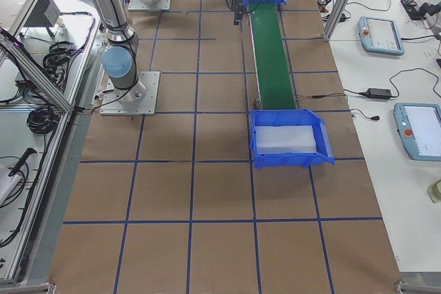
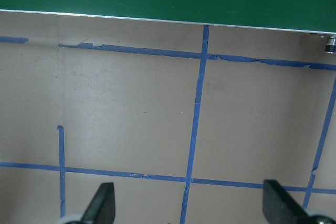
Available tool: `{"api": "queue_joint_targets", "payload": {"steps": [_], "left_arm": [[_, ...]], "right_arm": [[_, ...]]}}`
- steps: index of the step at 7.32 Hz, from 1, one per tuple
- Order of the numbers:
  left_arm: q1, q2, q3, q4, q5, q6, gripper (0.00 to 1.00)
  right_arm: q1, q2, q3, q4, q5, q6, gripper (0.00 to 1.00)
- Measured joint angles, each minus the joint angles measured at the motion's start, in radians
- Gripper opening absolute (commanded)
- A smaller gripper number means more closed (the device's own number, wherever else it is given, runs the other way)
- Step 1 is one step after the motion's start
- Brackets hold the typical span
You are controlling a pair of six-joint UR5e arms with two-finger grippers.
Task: Transport two buttons from left to right
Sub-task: 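Grasp the yellow-head button in the bin with the left gripper, then lift the yellow button and carry it onto the green conveyor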
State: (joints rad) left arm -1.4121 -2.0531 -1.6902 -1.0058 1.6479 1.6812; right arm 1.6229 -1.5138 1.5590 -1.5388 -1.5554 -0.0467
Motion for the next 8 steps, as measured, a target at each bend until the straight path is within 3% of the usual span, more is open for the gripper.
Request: {"api": "queue_joint_targets", "payload": {"steps": [1, 2, 5, 8], "left_arm": [[0.000, -0.010, -0.002, 0.002, 0.000, 0.012, 0.34], [-0.001, -0.025, 0.003, 0.004, -0.001, 0.015, 0.20], [-0.007, 0.011, 0.043, -0.030, -0.002, -0.104, 0.16], [-0.026, 0.127, 0.131, -0.174, -0.006, -0.626, 0.16]], "right_arm": [[0.000, 0.000, 0.001, 0.001, 0.000, 0.000, 1.00], [0.000, -0.001, 0.003, 0.001, 0.000, 0.000, 1.00], [0.000, -0.001, 0.007, -0.010, 0.000, -0.003, 1.00], [-0.001, 0.000, 0.007, -0.012, 0.000, -0.001, 1.00]]}}
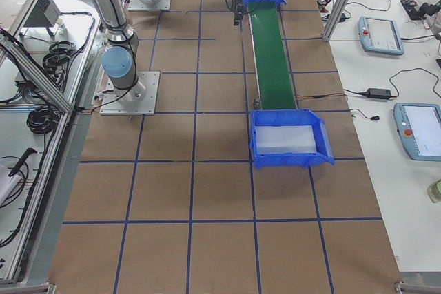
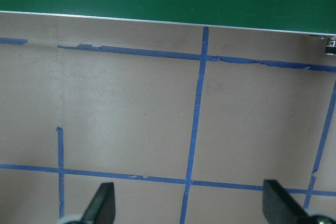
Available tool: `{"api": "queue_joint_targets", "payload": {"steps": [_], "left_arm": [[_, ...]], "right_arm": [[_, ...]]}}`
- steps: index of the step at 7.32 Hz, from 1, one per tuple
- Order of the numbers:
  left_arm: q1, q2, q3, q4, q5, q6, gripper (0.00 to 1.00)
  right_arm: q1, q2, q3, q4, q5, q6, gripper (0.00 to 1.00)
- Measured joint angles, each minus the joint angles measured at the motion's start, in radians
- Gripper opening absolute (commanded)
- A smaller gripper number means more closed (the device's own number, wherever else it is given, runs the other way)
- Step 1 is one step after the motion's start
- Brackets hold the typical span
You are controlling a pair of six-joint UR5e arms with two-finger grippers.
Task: Transport two buttons from left to right
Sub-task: 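Lift the yellow button and carry it onto the green conveyor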
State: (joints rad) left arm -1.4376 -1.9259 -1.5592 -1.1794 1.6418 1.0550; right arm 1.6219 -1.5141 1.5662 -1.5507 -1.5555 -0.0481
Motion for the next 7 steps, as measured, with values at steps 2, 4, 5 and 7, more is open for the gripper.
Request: {"api": "queue_joint_targets", "payload": {"steps": [2, 4, 5, 7], "left_arm": [[-0.079, 0.017, 0.028, -0.012, 0.000, -0.419, 0.16], [-0.207, -0.013, 0.035, 0.009, 0.001, -0.859, 0.16], [-0.258, -0.048, 0.042, 0.039, -0.001, -1.046, 0.16], [-0.316, -0.149, 0.077, 0.102, -0.003, -1.253, 0.17]], "right_arm": [[0.000, 0.000, 0.000, 0.000, 0.000, 0.001, 1.00], [0.000, 0.001, 0.000, 0.000, 0.000, 0.001, 1.00], [-0.001, 0.001, 0.000, -0.001, 0.000, 0.001, 1.00], [-0.003, 0.002, 0.000, 0.000, 0.000, -0.001, 1.00]]}}
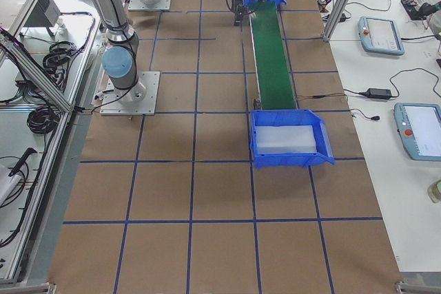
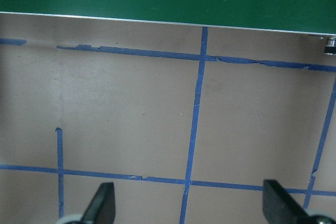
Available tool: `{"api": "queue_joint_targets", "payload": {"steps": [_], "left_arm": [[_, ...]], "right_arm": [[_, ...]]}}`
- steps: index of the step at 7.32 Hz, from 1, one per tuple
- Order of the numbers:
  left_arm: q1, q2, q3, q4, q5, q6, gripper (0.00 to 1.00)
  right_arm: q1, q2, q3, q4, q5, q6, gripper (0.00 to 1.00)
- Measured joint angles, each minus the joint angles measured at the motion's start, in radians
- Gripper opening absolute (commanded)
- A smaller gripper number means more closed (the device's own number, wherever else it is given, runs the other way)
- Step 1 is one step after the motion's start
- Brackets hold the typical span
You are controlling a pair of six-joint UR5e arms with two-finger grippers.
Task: Transport two buttons from left to right
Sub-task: 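Lift the yellow button and carry it onto the green conveyor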
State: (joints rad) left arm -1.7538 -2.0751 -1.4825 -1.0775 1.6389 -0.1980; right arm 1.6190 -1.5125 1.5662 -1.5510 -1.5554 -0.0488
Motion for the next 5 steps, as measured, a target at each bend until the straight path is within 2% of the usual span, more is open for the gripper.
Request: {"api": "queue_joint_targets", "payload": {"steps": [1, 2, 5], "left_arm": [[-0.009, -0.032, 0.014, 0.015, 0.000, -0.035, 0.38], [-0.010, -0.046, 0.020, 0.025, -0.001, -0.047, 0.99], [-0.012, -0.041, 0.015, 0.028, 0.001, -0.054, 1.00]], "right_arm": [[0.000, 0.000, 0.000, 0.000, 0.000, 0.000, 1.00], [-0.001, 0.000, 0.000, 0.000, 0.001, -0.001, 1.00], [-0.003, 0.000, 0.000, 0.002, 0.000, -0.003, 1.00]]}}
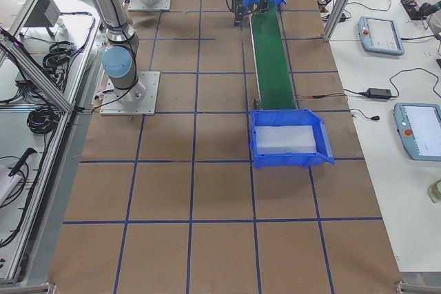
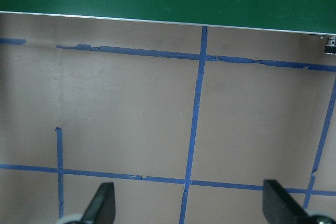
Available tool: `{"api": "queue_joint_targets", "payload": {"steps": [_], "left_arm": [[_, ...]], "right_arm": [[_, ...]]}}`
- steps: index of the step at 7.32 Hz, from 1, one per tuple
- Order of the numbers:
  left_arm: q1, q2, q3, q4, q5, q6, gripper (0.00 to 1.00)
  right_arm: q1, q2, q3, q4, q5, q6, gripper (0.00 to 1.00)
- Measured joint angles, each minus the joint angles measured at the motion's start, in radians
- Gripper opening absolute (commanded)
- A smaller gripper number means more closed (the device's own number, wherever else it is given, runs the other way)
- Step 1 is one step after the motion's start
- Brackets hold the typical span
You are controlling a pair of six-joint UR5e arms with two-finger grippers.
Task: Transport two buttons from left to right
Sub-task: 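Lift the yellow button and carry it onto the green conveyor, then release the yellow button on the belt and raise the left gripper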
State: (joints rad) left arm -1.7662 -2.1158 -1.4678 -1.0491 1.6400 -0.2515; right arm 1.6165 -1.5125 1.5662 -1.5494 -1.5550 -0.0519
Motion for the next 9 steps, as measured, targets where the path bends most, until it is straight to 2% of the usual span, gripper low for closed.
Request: {"api": "queue_joint_targets", "payload": {"steps": [2, 4, 6, 9], "left_arm": [[0.013, 0.049, -0.005, -0.020, 0.004, 0.021, 1.00], [0.107, 0.137, -0.013, -0.085, 0.005, 0.217, 1.00], [0.241, 0.171, -0.003, -0.107, 0.001, 0.570, 0.98], [0.321, 0.122, -0.013, -0.067, 0.002, 1.343, 0.96]], "right_arm": [[-0.002, 0.000, 0.000, 0.001, 0.000, -0.002, 1.00], [-0.002, -0.001, 0.001, 0.004, -0.001, -0.001, 1.00], [0.000, -0.002, 0.001, 0.011, -0.002, 0.005, 1.00], [0.002, -0.003, 0.001, 0.010, -0.002, 0.008, 1.00]]}}
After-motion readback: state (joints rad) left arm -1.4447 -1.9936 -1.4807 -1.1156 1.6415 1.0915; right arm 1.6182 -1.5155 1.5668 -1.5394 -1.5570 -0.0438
